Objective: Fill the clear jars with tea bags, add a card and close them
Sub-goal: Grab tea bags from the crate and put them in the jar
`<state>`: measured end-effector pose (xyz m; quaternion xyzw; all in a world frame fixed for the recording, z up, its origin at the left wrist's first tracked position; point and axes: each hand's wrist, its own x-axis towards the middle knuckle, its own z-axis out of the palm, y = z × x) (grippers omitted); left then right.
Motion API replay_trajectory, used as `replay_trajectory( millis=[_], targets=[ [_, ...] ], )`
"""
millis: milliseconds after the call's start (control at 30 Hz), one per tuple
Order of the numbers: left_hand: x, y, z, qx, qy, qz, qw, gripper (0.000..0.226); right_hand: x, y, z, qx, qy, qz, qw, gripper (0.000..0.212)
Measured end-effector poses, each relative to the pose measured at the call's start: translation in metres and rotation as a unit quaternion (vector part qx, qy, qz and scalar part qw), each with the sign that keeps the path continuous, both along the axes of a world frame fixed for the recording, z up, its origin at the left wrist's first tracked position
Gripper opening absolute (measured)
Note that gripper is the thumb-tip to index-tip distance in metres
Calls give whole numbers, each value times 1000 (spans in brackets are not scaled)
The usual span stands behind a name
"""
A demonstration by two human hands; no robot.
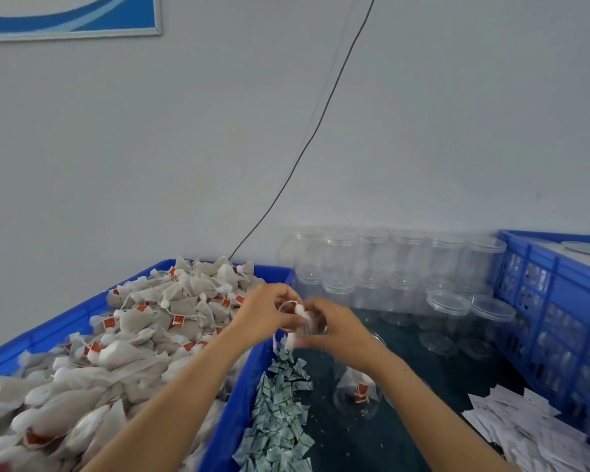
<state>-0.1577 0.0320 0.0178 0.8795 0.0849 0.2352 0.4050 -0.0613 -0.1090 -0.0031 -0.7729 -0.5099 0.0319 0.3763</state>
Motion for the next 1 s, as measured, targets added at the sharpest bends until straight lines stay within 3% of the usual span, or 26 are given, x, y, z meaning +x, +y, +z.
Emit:
replay_trajectory(
  millis=[133,200,300,367,467,533,633,767,833,1000],
  targets=[
    [-14,24,8,-35,11,22,999,24,7,1,1,44,19,-83,995,19],
    [-28,53,8,-24,3,108,994,19,18,-12,2,56,22,-128,990,17],
    [-47,93,-9,-103,-19,232,967,24,35,-34,3,58,-14,-222,973,20],
    [-52,109,-31,-98,11,288,953,24,43,-46,1,45,-39,-271,961,22],
    [-45,123,-60,-54,92,298,949,20,49,-55,-8,7,-60,-309,949,15],
    [-37,126,-69,19,186,280,942,31,50,-56,-13,-20,-73,-309,948,12],
    [-23,123,-73,169,317,261,896,51,50,-54,-16,-26,-76,-294,952,14],
    [-13,125,-74,292,383,261,837,54,51,-53,-14,-7,-56,-273,960,17],
    [-13,128,-74,297,375,258,840,43,51,-54,-12,-27,-58,-262,963,18],
    [-22,135,-79,226,311,254,888,24,44,-55,-12,-133,-74,-207,966,12]
  ],
)
